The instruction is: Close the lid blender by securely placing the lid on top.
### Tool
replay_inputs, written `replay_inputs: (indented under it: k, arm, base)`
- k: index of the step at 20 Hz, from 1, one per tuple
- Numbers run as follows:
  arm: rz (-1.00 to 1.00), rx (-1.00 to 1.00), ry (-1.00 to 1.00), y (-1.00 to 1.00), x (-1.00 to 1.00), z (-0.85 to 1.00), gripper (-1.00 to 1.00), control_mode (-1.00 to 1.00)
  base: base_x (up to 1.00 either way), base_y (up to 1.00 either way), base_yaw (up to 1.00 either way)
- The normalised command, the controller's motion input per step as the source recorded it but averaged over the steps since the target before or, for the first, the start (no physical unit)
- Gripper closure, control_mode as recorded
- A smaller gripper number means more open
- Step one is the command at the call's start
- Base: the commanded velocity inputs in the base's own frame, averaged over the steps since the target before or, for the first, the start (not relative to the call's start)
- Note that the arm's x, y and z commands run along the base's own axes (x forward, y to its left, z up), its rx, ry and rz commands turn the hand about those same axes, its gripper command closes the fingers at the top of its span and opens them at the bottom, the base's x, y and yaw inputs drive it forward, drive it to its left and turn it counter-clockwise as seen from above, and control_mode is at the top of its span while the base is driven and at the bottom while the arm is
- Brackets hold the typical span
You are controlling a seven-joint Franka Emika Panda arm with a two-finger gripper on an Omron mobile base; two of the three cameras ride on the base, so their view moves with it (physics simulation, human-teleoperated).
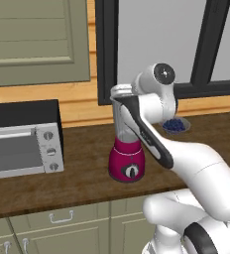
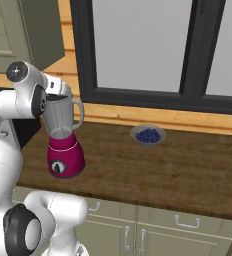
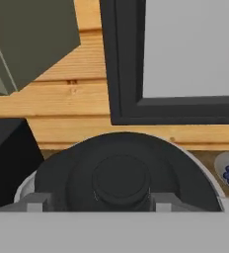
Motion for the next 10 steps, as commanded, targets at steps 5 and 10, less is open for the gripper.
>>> replay_inputs:
  k: [5,10]
  arm:
    - [0.01,-0.03,0.25,0.0,-0.23,0.32,-1.0,-1.0]
    - [0.0,-0.05,0.31,0.0,-0.15,0.42,-1.0,-1.0]
  base:
    - [0.0,0.0,0.0]
    - [0.0,0.0,0.0]
